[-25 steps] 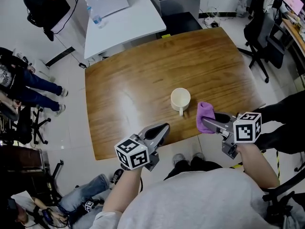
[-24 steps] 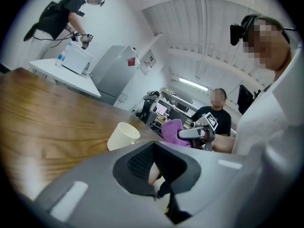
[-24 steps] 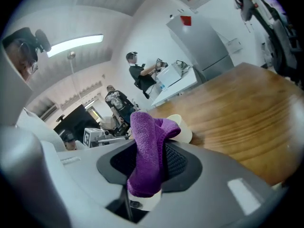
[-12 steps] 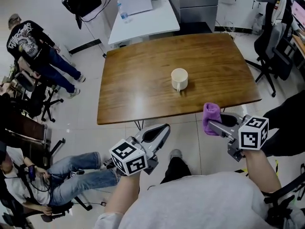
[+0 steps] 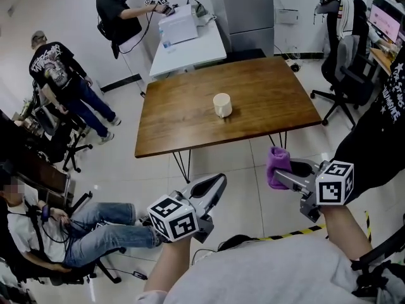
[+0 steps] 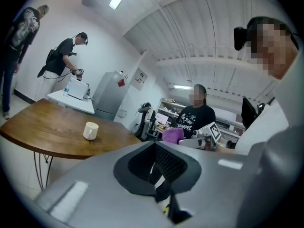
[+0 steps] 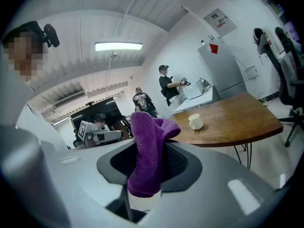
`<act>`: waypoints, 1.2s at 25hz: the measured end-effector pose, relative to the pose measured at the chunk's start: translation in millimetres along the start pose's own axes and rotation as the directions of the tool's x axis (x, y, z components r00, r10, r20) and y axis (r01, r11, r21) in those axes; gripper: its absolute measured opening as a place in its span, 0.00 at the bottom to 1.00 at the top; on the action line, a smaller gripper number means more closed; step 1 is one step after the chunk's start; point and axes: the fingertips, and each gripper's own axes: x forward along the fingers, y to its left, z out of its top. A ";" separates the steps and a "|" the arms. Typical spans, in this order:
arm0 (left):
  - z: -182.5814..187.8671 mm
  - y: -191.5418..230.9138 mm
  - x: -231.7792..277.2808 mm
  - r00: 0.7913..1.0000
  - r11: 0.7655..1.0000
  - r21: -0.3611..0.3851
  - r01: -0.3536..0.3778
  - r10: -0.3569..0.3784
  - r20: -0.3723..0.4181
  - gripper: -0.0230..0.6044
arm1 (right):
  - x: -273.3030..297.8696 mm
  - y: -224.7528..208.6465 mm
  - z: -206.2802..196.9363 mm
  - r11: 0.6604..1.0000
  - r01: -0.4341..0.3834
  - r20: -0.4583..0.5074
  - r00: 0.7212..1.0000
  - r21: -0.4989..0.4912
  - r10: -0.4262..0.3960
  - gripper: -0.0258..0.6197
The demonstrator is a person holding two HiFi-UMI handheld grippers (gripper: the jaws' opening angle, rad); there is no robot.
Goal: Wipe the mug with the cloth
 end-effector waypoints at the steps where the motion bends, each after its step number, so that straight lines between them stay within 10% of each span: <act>1: 3.5 -5.7 -4.9 1.000 1.000 -0.004 0.008 -0.008 0.009 0.04 | -2.3 7.7 -1.2 1.000 -0.002 0.001 1.000 -0.005 0.002 0.25; 30: -4.7 5.6 -98.5 0.998 0.997 -0.059 0.058 -0.060 -0.034 0.04 | 65.0 90.1 -50.5 0.999 0.034 -0.050 0.998 -0.027 -0.035 0.24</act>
